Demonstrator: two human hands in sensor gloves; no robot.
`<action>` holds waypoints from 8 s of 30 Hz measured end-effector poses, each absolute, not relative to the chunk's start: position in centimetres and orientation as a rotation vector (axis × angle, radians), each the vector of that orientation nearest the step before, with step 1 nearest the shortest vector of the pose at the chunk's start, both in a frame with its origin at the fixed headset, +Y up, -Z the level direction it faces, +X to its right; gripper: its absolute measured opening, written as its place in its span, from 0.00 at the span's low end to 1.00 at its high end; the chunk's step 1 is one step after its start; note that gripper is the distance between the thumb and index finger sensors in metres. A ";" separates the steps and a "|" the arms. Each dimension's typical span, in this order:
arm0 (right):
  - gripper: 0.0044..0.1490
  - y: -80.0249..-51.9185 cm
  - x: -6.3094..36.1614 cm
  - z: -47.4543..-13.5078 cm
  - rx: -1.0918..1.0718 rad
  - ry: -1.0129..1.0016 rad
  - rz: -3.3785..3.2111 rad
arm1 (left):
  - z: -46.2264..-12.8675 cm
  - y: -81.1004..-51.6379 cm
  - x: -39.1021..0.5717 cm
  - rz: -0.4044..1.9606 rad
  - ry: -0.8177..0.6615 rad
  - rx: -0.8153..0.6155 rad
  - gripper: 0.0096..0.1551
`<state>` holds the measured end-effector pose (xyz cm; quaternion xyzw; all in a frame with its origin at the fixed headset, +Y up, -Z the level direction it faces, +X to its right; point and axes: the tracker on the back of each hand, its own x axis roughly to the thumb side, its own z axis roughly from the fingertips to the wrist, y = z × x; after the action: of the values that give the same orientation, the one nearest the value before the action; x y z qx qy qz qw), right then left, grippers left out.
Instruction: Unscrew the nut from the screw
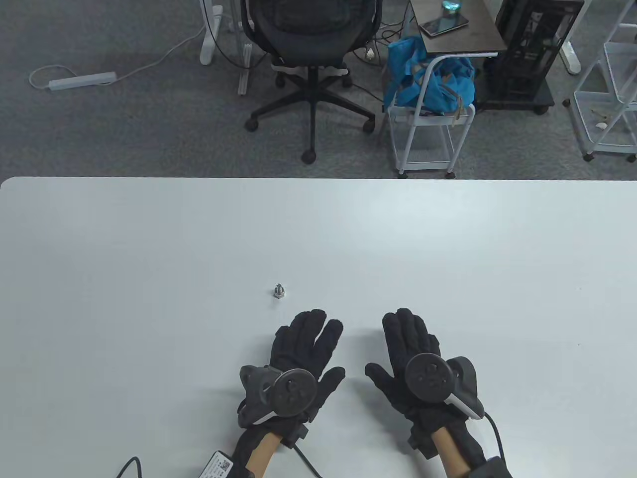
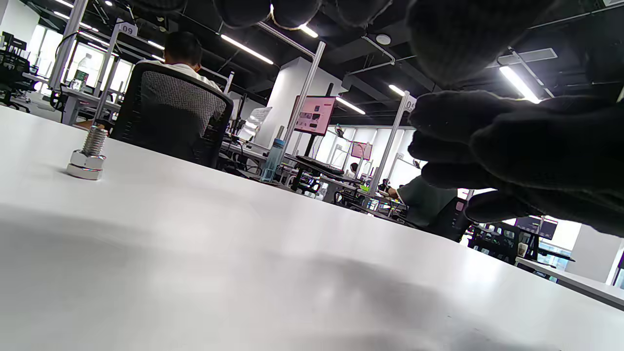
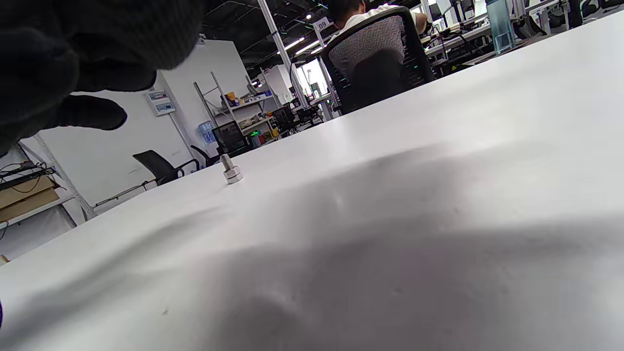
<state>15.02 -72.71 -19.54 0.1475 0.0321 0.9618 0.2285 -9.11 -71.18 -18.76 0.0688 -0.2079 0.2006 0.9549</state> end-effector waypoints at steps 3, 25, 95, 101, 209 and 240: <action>0.61 -72.7 15.1 -19.5 0.401 0.082 2.644 | -18.8 -71.2 -9.2 0.417 -0.416 0.141 0.50; 0.61 -72.4 15.5 -19.5 0.387 0.070 2.606 | -21.9 -69.4 -9.9 0.369 -0.302 0.122 0.41; 0.58 -71.8 14.6 -19.1 0.443 0.053 2.507 | -26.0 -69.6 -9.6 0.243 -0.268 0.123 0.28; 0.56 -71.6 14.1 -18.6 0.463 0.019 2.357 | -22.4 -68.3 -7.6 0.329 -0.356 0.166 0.28; 0.40 -72.9 14.4 -18.3 0.234 -0.046 1.885 | -19.3 -74.9 -8.0 1.471 -0.251 -0.137 0.27; 0.34 -72.6 13.8 -18.4 0.342 -0.021 1.885 | -19.3 -75.0 -8.2 1.502 -0.225 -0.146 0.27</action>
<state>13.83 -72.59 -18.41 0.1459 -0.0090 0.8049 0.5751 -8.23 -74.99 -19.35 -0.0660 -0.1019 0.6802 0.7228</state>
